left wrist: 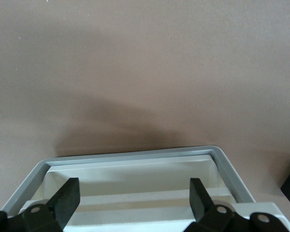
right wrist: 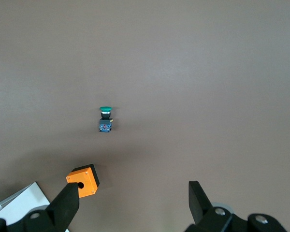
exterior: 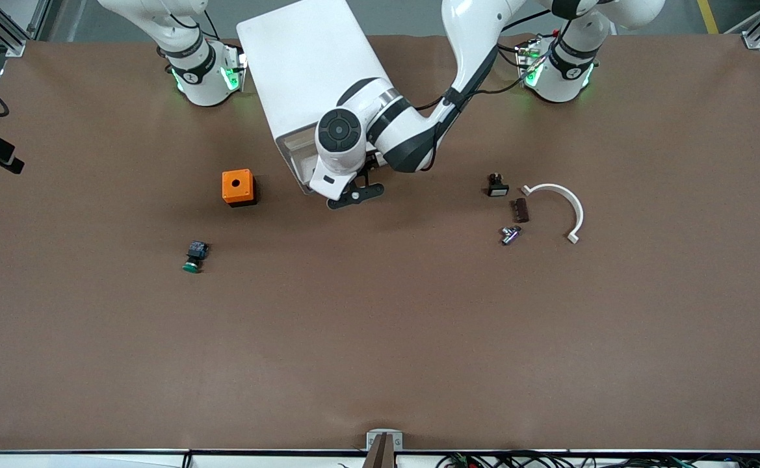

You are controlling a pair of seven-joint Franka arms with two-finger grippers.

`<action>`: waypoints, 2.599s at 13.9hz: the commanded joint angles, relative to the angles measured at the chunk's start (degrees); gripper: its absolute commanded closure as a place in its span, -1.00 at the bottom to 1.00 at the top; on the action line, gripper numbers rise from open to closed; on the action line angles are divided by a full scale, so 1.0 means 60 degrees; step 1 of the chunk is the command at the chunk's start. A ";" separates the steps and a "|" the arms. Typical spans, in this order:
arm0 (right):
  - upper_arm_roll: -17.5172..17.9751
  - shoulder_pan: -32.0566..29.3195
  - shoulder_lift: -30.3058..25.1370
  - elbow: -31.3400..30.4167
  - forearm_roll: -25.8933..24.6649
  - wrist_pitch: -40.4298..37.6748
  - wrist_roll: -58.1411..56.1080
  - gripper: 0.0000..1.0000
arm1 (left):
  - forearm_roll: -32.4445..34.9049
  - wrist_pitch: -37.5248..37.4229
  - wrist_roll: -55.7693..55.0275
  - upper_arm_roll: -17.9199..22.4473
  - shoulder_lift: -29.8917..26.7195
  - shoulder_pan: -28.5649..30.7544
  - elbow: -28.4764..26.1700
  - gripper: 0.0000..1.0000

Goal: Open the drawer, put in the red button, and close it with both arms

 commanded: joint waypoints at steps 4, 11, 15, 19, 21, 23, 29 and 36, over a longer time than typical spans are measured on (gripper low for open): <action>0.0125 -0.0147 -0.0853 -0.1070 0.0128 0.0511 -0.0048 -1.00 | -0.1496 -0.0014 -0.0035 -0.0124 -0.0187 -0.0004 -0.0144 -1.00; 0.0111 -0.0176 -0.1308 -0.1717 0.0128 0.0923 -0.0634 -1.00 | -0.2403 -0.0014 -0.0050 -0.0138 -0.0143 -0.0047 -0.0158 -1.00; 0.0111 -0.0161 -0.1323 -0.1717 0.0113 0.0923 -0.0649 -1.00 | -0.2538 -0.0014 -0.0050 -0.0138 -0.0099 -0.0106 -0.0216 -1.00; 0.0125 -0.0147 -0.1323 -0.1702 0.0084 0.0908 -0.0664 -1.00 | -0.2552 -0.0014 -0.0050 -0.0226 -0.0099 -0.0150 -0.0290 -1.00; 0.0140 -0.0132 -0.1323 -0.1702 0.0040 0.0894 -0.0664 -1.00 | -0.2727 0.0001 -0.0050 -0.0285 -0.0099 -0.0135 -0.0334 -1.00; 0.0155 -0.0132 -0.1323 -0.1702 0.0011 0.0879 -0.0664 -1.00 | -0.3093 -0.0013 -0.0050 -0.0285 -0.0099 -0.0150 -0.0334 -1.00; 0.0184 -0.0103 -0.1323 -0.1702 -0.0179 0.0879 -0.0679 -1.00 | -0.3124 -0.0014 -0.0050 -0.0270 -0.0201 -0.0019 -0.0319 -1.00; 0.0198 -0.0088 -0.1323 -0.1702 -0.0253 0.0820 -0.0664 -1.00 | -0.3007 -0.0014 -0.0094 -0.0197 -0.1152 0.1122 -0.0275 -1.00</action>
